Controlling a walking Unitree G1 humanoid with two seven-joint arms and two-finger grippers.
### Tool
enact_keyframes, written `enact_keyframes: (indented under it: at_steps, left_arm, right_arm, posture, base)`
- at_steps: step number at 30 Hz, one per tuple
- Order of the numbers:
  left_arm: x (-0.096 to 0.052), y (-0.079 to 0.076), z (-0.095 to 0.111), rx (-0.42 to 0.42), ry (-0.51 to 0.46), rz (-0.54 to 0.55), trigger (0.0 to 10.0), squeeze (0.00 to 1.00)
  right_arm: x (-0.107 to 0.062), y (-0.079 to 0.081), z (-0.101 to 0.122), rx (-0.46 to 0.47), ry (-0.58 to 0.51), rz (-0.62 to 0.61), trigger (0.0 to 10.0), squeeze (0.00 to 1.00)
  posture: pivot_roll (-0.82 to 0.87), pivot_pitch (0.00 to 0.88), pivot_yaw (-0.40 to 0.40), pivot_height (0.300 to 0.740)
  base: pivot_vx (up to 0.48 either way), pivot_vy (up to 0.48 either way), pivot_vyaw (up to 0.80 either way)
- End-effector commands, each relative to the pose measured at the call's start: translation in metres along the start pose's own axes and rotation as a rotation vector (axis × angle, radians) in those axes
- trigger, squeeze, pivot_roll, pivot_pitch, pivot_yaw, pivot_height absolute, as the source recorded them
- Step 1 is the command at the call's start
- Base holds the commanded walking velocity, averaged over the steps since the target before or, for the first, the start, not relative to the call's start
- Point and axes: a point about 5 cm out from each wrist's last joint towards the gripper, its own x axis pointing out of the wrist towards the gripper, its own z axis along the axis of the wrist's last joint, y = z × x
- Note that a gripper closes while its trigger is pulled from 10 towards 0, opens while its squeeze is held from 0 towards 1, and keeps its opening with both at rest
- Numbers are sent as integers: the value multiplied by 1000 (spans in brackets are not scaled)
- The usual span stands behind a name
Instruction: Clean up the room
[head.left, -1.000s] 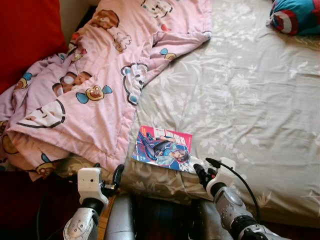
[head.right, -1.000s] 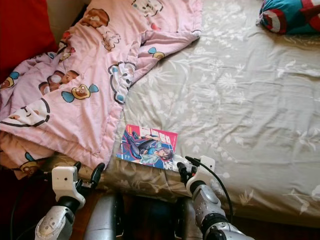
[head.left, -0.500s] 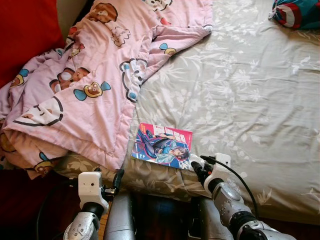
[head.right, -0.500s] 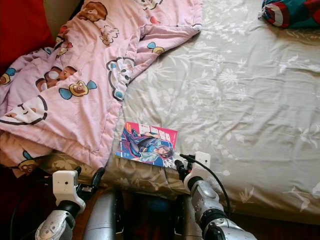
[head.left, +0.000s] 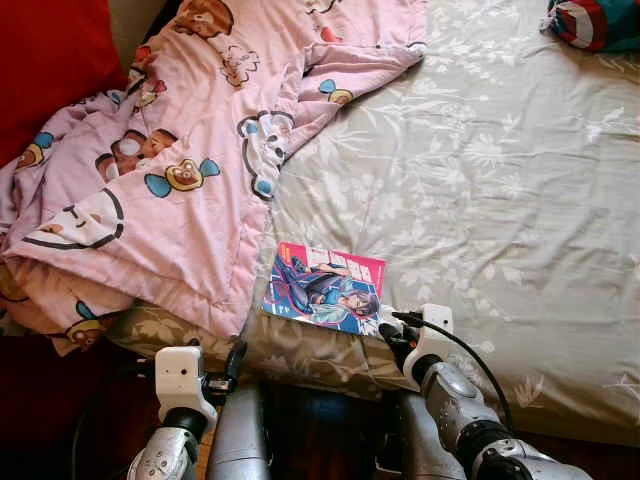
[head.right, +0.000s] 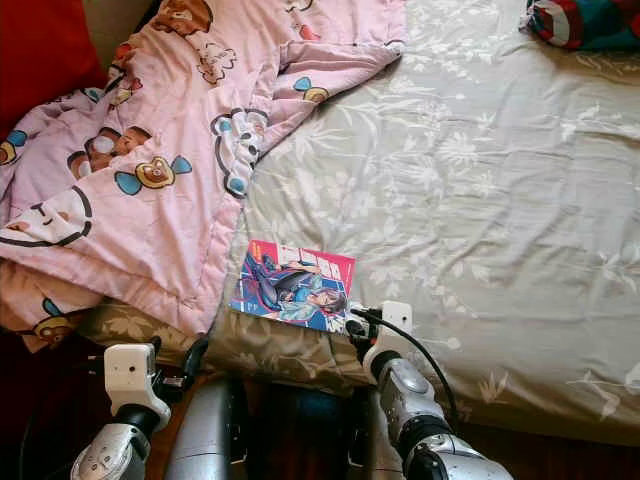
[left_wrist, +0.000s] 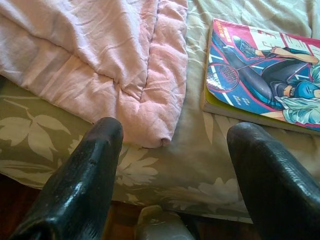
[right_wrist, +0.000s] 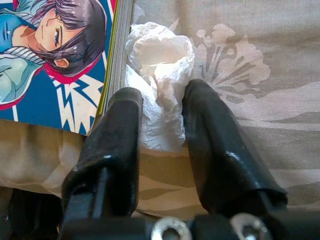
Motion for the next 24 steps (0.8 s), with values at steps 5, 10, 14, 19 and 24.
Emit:
enact_keyframes:
  at_steps: [5,10,14,19,24]
  left_arm:
    - [-7,2,-7,-4,27,16,10000,0]
    - [-5,2,-7,-3,32,17,10000,0]
    - [-3,2,-7,-3,31,20,10000,0]
    - [4,4,-8,-3,27,34,10000,0]
    - [12,8,-6,-8,12,58,10000,0]
  right_arm:
    - [-3,-1,-15,5,56,-1,0,0]
    - [-3,0,-15,1,61,0,0,0]
    - [-2,1,-14,1,61,0,0,0]
    - [-3,-2,-12,16,44,-18,0,0]
    - [-2,-6,-3,23,-11,-44,0,0]
  posture:
    - [214,381,-18,629]
    - [214,374,-18,629]
    - [212,365,-22,629]
    - [202,333,-33,629]
    - [175,290,-50,629]
  base:
    - [0,0,0]
    - [0,0,0]
    - [0,0,0]
    - [0,0,0]
    - [0,0,0]
